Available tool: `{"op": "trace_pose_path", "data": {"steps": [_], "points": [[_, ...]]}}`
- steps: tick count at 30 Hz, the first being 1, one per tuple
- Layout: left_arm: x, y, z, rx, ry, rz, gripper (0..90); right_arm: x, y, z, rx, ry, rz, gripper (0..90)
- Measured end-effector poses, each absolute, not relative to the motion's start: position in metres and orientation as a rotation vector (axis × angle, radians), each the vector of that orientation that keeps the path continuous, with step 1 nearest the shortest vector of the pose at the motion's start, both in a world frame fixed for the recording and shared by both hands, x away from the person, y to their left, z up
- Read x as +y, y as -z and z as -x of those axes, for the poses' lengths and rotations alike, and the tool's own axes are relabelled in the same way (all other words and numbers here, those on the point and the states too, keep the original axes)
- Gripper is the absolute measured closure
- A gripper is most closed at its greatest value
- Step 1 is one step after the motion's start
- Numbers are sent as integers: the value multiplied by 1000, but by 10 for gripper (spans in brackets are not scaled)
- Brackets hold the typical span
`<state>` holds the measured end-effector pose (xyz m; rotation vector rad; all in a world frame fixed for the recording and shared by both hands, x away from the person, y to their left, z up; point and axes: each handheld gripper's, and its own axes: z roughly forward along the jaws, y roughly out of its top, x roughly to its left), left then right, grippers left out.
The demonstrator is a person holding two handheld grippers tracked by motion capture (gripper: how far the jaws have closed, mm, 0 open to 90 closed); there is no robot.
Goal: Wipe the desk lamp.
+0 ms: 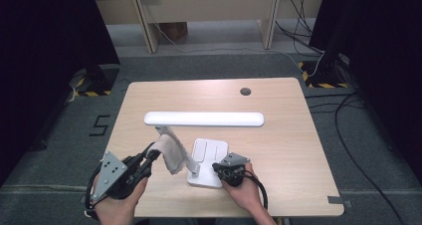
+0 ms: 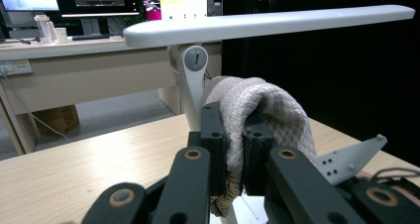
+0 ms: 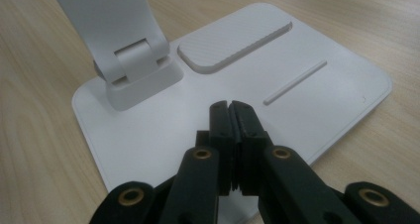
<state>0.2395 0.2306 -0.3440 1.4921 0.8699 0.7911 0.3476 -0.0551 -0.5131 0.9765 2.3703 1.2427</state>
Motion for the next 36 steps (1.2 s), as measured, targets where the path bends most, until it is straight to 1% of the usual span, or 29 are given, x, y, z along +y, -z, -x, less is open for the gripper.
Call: {"op": "trace_pose_path", "data": {"steps": [6, 13, 18, 24, 29, 31, 36], "points": [[253, 351, -233, 922, -838, -1498, 832, -55, 513, -348, 2373, -1241, -975, 886], [267, 352, -250, 981, -850, -1462, 832, -55, 513, -348, 2375, -1237, -975, 885], [264, 341, -265, 978, -856, -1433, 832, -55, 513, -348, 2376, -1239, -974, 885], [251, 334, -280, 962, -863, -1435, 832, -55, 513, -348, 2375, -1234, -971, 885], [239, 336, -283, 944, -854, -1455, 832, -55, 513, -348, 2375, -1233, -968, 885], [236, 336, -282, 928, -889, -1470, 832, -55, 513, -347, 2373, -1232, -967, 885], [233, 334, -281, 916, -924, -1486, 831, -55, 513, -347, 2374, -1230, -967, 884]]}}
